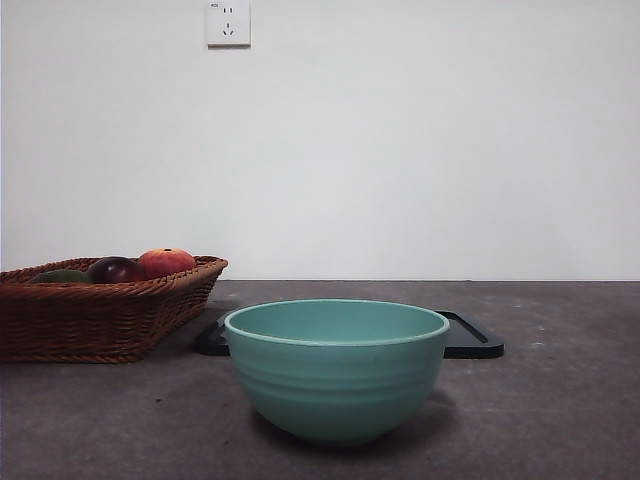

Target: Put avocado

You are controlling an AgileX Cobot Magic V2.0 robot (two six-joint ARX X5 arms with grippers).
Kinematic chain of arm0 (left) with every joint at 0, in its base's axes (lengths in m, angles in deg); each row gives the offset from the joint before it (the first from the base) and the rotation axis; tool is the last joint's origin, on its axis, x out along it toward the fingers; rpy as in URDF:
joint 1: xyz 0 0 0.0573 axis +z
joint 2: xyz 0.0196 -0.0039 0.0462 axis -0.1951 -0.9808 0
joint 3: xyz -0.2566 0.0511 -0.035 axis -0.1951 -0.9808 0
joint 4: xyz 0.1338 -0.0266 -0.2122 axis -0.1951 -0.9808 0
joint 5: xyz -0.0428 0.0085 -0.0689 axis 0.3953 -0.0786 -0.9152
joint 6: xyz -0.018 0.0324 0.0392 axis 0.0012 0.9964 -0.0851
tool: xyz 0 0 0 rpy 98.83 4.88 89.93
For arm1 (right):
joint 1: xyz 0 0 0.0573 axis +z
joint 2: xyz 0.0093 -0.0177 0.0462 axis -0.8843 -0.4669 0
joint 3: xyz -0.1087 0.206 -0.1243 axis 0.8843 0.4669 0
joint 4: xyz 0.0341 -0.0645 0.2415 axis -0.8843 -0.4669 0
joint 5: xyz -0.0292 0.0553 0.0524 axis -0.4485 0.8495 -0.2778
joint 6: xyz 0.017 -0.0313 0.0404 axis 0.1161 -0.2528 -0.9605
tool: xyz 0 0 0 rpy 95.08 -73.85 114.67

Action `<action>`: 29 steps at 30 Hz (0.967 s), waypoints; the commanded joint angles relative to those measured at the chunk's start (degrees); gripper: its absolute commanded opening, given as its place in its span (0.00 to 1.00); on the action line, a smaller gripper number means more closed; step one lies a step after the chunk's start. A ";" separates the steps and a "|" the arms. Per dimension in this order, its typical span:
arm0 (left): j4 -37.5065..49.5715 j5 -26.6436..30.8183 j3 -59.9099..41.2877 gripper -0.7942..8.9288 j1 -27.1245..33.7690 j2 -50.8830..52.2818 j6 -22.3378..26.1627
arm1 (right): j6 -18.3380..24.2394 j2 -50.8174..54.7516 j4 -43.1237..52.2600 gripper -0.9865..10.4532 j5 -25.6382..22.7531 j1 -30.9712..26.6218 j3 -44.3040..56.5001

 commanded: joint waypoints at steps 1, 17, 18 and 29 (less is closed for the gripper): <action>-0.35 -0.46 1.40 0.10 -0.81 -0.09 0.72 | 1.53 0.13 0.17 0.10 0.15 0.70 -1.29; -2.73 -0.46 1.40 0.30 -1.79 1.03 1.84 | 0.13 0.76 -0.90 0.16 0.26 0.74 -1.29; -2.71 -0.46 1.40 0.39 -1.99 1.03 2.14 | 0.13 0.76 -0.90 0.22 0.24 0.72 -1.29; -2.43 -0.46 1.40 0.66 -2.58 1.03 2.25 | -0.13 0.76 -0.83 0.59 0.20 0.72 -1.29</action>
